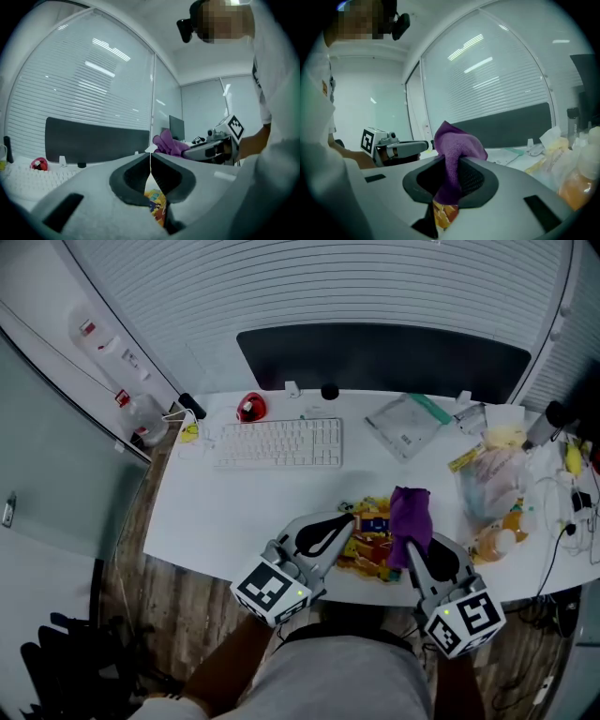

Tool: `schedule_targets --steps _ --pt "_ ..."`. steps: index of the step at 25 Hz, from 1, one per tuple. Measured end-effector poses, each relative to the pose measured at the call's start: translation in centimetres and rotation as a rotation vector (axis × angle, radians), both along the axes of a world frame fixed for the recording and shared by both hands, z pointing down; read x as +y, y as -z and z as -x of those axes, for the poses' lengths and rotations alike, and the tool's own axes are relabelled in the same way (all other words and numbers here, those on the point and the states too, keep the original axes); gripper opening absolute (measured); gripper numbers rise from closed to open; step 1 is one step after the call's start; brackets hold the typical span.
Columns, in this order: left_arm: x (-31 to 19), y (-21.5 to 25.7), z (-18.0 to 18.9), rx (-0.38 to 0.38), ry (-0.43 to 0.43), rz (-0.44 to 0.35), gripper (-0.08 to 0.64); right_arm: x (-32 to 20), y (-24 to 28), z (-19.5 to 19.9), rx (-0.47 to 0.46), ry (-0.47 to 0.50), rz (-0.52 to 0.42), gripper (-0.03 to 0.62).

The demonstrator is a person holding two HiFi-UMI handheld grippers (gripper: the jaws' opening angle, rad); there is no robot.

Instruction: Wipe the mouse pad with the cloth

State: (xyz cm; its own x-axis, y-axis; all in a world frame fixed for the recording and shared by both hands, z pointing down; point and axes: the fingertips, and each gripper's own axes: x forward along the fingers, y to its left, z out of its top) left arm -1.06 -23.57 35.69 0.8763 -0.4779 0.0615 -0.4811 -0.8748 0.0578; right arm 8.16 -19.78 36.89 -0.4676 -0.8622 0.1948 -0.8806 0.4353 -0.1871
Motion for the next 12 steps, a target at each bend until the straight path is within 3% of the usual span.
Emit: schedule_targets --steps 5,8,12 --pt "1.1 3.5 -0.2 0.099 0.008 -0.076 0.017 0.1 3.0 0.8 -0.104 0.028 -0.126 0.069" --pt "1.7 4.7 -0.1 0.122 0.012 -0.115 0.017 0.3 4.6 1.2 -0.135 0.037 -0.204 0.069" --pt "2.1 5.4 0.4 0.125 0.026 -0.103 0.017 0.6 6.2 1.7 -0.152 0.042 -0.286 0.069"
